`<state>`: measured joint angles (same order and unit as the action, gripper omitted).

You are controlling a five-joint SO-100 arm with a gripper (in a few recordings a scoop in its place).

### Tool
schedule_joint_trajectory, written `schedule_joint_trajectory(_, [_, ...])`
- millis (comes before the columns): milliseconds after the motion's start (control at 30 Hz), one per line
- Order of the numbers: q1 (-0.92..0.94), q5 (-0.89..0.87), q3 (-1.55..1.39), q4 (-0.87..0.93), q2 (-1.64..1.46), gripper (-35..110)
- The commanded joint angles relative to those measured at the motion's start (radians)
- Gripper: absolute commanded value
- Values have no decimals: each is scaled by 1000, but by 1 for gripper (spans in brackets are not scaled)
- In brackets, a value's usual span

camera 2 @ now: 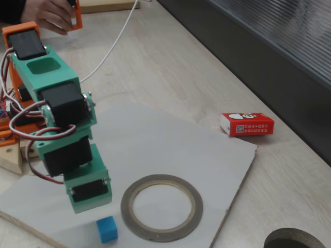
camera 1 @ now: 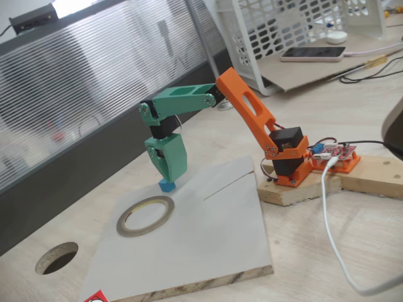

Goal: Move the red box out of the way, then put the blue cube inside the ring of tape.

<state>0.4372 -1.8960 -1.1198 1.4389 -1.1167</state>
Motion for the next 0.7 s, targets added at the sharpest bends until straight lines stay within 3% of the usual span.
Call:
schedule_joint_trajectory(0, [9, -11, 12, 0, -2, 0])
schedule_joint_trajectory(467, [11, -12, 2, 14, -29, 0])
schedule_joint_trajectory(667, [11, -12, -5, 15, -227, 0])
